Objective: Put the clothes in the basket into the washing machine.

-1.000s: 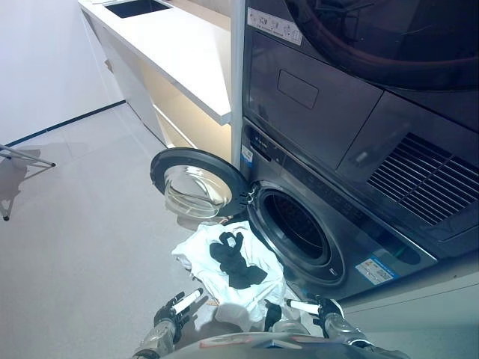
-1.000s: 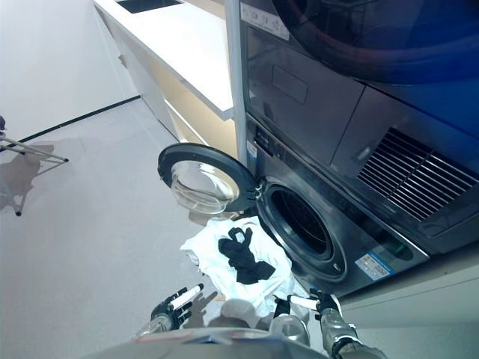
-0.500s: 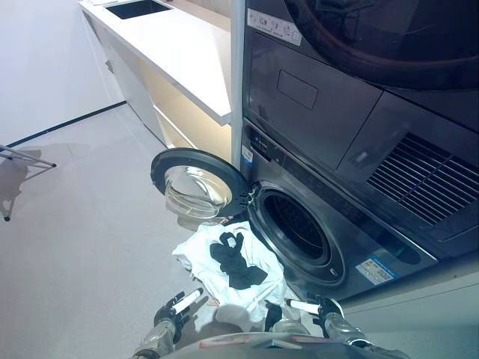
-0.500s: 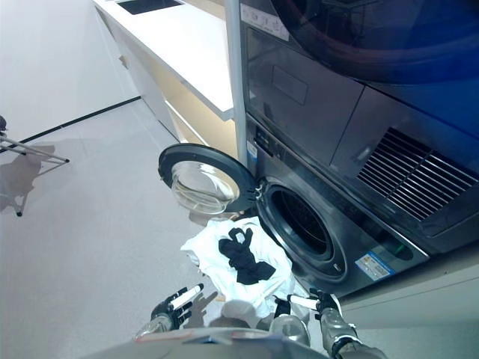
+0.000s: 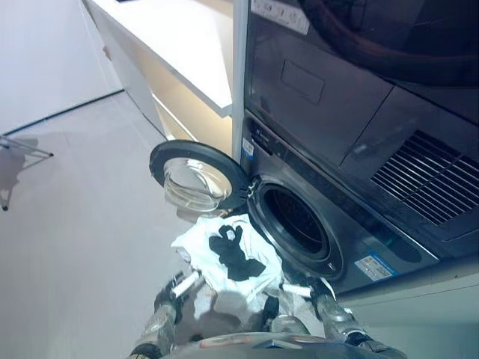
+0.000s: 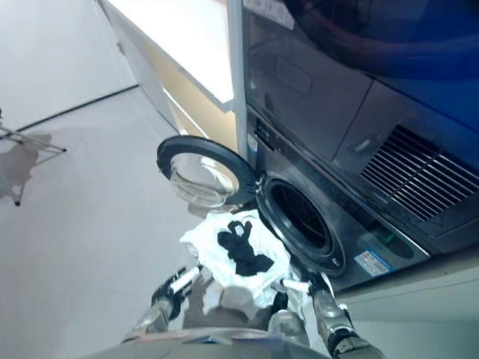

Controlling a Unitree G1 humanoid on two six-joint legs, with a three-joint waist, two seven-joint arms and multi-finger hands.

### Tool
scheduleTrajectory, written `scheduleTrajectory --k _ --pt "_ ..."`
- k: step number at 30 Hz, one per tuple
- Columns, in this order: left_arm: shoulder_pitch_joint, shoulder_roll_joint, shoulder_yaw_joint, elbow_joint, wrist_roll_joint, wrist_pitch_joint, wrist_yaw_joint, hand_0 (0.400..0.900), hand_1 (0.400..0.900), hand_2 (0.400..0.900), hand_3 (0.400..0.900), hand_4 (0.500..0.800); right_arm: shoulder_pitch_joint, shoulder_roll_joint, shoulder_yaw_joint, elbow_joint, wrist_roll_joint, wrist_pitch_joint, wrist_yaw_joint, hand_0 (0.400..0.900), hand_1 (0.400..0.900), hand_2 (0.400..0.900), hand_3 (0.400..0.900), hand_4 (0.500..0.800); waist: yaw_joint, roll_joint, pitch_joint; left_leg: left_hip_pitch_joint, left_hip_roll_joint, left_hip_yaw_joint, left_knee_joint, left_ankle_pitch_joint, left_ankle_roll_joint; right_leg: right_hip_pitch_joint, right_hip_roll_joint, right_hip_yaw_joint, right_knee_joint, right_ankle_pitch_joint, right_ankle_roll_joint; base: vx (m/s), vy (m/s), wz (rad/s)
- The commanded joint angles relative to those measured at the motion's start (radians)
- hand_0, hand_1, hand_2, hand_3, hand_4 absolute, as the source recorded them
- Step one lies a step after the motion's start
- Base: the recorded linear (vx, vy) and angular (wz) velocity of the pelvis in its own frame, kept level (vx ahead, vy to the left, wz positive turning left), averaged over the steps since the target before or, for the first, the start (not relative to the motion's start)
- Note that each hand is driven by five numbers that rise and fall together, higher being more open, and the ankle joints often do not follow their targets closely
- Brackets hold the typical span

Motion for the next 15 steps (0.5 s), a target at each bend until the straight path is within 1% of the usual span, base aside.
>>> scheduleTrajectory --k 1,2,3,4,5,6,7,10,11,12,13,15 --pt "-0.056 0.052 -0.048 -0.223 -0.013 -0.105 0.026 0.9 0.9 0.9 0.9 0.8 -0.226 -0.034 0.08 -0.083 -0.049 -0.077 -0.018 0.9 0.9 0.9 0.9 0.8 0.017 -0.017 0.128 -0.095 0.005 -0.048 0.057 -0.008 0.026 -0.052 -0.034 0.024 0.067 -0.055 0.117 -0.17 -0.038 0.15" --pt "-0.056 0.052 -0.047 -0.224 -0.013 -0.105 0.026 0.9 0.9 0.9 0.9 0.8 -0.227 -0.034 0.08 -0.083 -0.049 -0.077 -0.017 0.9 0.9 0.9 0.9 0.8 0.017 -0.017 0.126 -0.098 0.005 -0.048 0.059 -0.009 0.026 -0.055 -0.034 0.024 0.068 -0.056 0.117 -0.24 -0.062 0.29" --pt "-0.067 0.081 -0.078 -0.338 -0.004 -0.125 0.04 0.9 0.9 0.9 0.9 0.8 -0.297 -0.045 0.109 -0.108 -0.063 -0.081 -0.026 0.9 0.9 0.9 0.9 0.8 0.041 -0.026 0.172 -0.152 0.011 -0.068 0.068 0.003 0.022 -0.115 -0.04 0.005 0.094 -0.054 0.115 -0.25 -0.076 0.34" --pt "-0.07 0.103 -0.092 -0.426 0.007 -0.137 0.049 0.9 0.9 0.9 0.9 0.8 -0.338 -0.051 0.127 -0.115 -0.072 -0.08 -0.028 0.9 0.9 0.9 0.9 0.8 0.057 -0.031 0.199 -0.19 0.017 -0.081 0.075 0.011 0.021 -0.154 -0.044 -0.006 0.111 -0.055 0.113 -0.32 -0.1 0.46" --pt "-0.07 0.122 -0.097 -0.485 0.017 -0.145 0.056 0.9 0.9 0.9 0.9 0.8 -0.371 -0.058 0.137 -0.133 -0.081 -0.081 -0.037 0.9 0.9 0.9 0.9 0.8 0.071 -0.034 0.22 -0.223 0.022 -0.091 0.082 0.016 0.019 -0.189 -0.049 -0.015 0.127 -0.056 0.112 -0.23 -0.086 0.38" --pt "-0.078 0.131 -0.104 -0.51 0.021 -0.153 0.064 0.9 0.9 0.9 0.9 0.8 -0.407 -0.06 0.148 -0.129 -0.09 -0.084 -0.046 0.9 0.9 0.9 0.9 0.8 0.082 -0.038 0.236 -0.255 0.025 -0.099 0.094 0.02 0.018 -0.223 -0.053 -0.021 0.146 -0.058 0.109 -0.21 -0.08 0.38" --pt "-0.096 0.15 -0.107 -0.57 0.029 -0.167 0.081 0.9 0.9 0.9 0.9 0.8 -0.457 -0.066 0.164 -0.126 -0.106 -0.083 -0.057 0.9 0.9 0.9 0.9 0.8 0.096 -0.041 0.264 -0.302 0.028 -0.11 0.113 0.022 0.017 -0.276 -0.062 -0.029 0.178 -0.062 0.108 -0.22 -0.082 0.34" --pt "-0.153 0.186 -0.102 -0.688 0.059 -0.192 0.131 0.9 0.9 0.9 0.9 0.8 -0.579 -0.105 0.183 -0.158 -0.129 -0.093 -0.1 0.9 0.9 0.9 0.9 0.8 0.13 -0.054 0.325 -0.463 0.027 -0.138 0.199 0.02 0.023 -0.421 -0.088 -0.041 0.262 -0.075 0.101 -0.26 -0.098 0.35" --pt "-0.177 0.197 -0.096 -0.723 0.082 -0.204 0.154 0.9 0.9 0.9 0.9 0.8 -0.619 -0.121 0.18 -0.157 -0.136 -0.096 -0.115 0.9 0.9 0.9 0.9 0.8 0.142 -0.057 0.342 -0.517 0.026 -0.146 0.229 0.014 0.024 -0.469 -0.098 -0.044 0.284 -0.078 0.1 -0.17 -0.118 0.26" --pt "-0.207 0.213 -0.098 -0.769 0.107 -0.22 0.179 0.9 0.9 0.9 0.9 0.8 -0.67 -0.142 0.177 -0.154 -0.133 -0.102 -0.133 0.9 0.9 0.9 0.9 0.8 0.153 -0.055 0.356 -0.574 0.028 -0.167 0.274 -0.022 0.019 -0.522 -0.101 -0.034 0.331 -0.108 0.117 -0.17 -0.101 0.18" --pt "-0.235 0.217 -0.099 -0.789 0.123 -0.225 0.197 0.9 0.9 0.9 0.9 0.8 -0.712 -0.152 0.178 -0.148 -0.136 -0.104 -0.144 0.9 0.9 0.9 0.9 0.8 0.163 -0.056 0.368 -0.639 0.024 -0.181 0.32 -0.032 0.022 -0.569 -0.113 -0.033 0.359 -0.116 0.113 -0.16 -0.087 0.19" --pt "-0.3 0.239 -0.11 -0.85 0.182 -0.242 0.237 0.9 0.9 0.9 0.9 0.8 -0.811 -0.208 0.193 -0.144 -0.167 -0.107 -0.167 0.9 0.9 0.9 0.9 0.8 0.171 -0.054 0.39 -0.771 0.014 -0.193 0.417 -0.064 0.035 -0.67 -0.142 -0.047 0.438 -0.134 0.114 -0.23 -0.061 0.28"
